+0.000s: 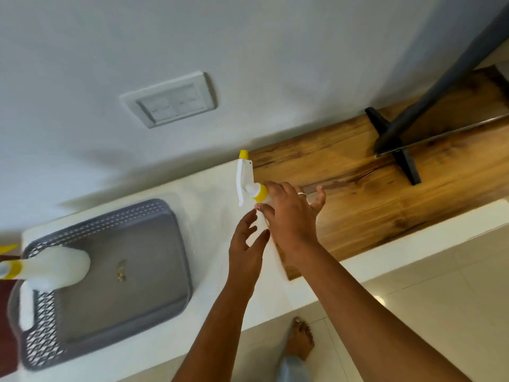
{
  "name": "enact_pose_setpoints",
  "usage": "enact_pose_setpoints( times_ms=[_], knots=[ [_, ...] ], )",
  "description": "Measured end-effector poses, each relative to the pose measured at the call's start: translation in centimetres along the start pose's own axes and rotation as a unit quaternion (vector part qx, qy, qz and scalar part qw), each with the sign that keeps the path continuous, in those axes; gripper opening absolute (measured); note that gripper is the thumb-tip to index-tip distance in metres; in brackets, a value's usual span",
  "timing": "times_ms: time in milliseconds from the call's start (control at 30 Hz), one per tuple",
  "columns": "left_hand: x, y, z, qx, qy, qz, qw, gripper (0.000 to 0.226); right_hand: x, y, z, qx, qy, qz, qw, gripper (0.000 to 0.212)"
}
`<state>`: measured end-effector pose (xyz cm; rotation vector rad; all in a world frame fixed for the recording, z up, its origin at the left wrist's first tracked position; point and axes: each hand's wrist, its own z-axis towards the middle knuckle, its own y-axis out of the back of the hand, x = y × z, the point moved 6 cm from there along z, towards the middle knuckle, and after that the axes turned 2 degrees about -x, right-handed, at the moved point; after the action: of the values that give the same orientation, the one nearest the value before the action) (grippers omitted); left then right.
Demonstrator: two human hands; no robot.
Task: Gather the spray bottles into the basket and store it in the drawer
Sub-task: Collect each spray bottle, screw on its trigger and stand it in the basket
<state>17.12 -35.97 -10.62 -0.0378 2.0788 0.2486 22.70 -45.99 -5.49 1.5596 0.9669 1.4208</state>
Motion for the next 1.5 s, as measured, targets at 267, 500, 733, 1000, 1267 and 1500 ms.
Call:
enact_pose_setpoints(
  times_ms=[267, 500, 733, 1000, 1267, 1500],
  knots=[
    [0.4, 15.1, -4.2, -0.094, -0.028, -0.011, 0.995, 0.05, 14.6, -3.5, -5.8, 0.015, 0.036, 0.172, 0.984, 0.038],
    [2.1, 26.9, -6.4, -0.174, -0.056, -0.032, 0.983, 0.051, 25.3, -7.1, -10.7, 0.033, 0.106, 0.239, 0.965, 0.04],
    [5.2, 35.4, -7.2, -0.24, -0.058, -0.001, 0.969, 0.039, 32.6, -12.2, -14.8, 0.11, 0.108, 0.282, 0.947, 0.037],
    [8.8, 40.3, -7.7, -0.275, 0.002, 0.011, 0.961, 0.039, 35.6, -16.9, -18.4, 0.182, 0.11, 0.274, 0.938, 0.042],
    [10.5, 40.7, -7.7, -0.276, 0.011, 0.035, 0.961, 0.04, 36.4, -19.5, -18.4, 0.258, 0.146, 0.252, 0.921, 0.035],
    [11.1, 40.9, -7.1, -0.264, 0.04, 0.039, 0.963, 0.042, 36.4, -20.5, -18.3, 0.247, 0.149, 0.243, 0.926, 0.038]
  ],
)
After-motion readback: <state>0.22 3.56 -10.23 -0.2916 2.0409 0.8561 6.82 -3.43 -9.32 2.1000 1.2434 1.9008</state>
